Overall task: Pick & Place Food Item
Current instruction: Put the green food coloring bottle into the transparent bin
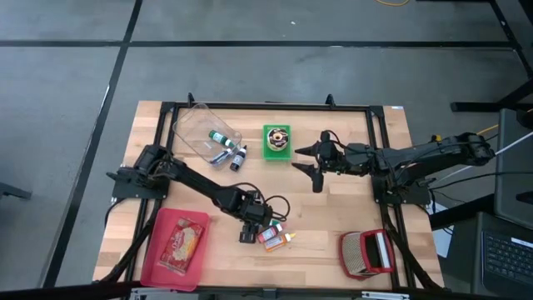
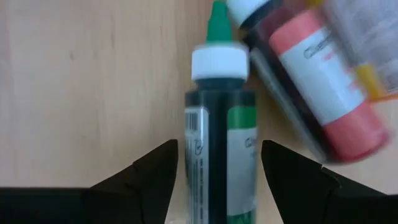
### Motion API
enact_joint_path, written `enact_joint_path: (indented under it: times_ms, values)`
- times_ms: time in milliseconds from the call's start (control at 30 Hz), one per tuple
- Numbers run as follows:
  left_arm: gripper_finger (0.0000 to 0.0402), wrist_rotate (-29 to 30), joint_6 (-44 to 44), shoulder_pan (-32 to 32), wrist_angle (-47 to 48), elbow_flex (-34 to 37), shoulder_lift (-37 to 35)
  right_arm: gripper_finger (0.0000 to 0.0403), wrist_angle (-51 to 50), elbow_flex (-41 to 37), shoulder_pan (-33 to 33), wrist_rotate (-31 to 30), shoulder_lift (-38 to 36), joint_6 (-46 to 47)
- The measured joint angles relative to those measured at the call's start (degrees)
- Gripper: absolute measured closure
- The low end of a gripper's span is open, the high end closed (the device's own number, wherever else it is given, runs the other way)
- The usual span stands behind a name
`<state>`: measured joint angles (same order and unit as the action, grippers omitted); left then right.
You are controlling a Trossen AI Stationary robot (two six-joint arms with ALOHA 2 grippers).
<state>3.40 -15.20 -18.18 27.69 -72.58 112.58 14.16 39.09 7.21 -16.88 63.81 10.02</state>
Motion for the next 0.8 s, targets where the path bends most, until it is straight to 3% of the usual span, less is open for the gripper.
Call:
enact_joint_path:
  times_ms: [200,500,800]
  values:
    - [0.0190,1.1,0.0,0.0,0.0,0.0,1.2,0.0176,0.0,0.0,0.0,0.0,0.0,0.0]
    - [0.0313,10.0,2.0,0.4,-0.1,0.0,-1.3,0.0176,0.3,0.0,0.0,-0.1,0.0,0.0]
    - [0.0315,17.0,3.1,1.0,10.2,0.0,-10.7,0.0176,0.4,0.0,0.1,-0.2,0.0,-0.2]
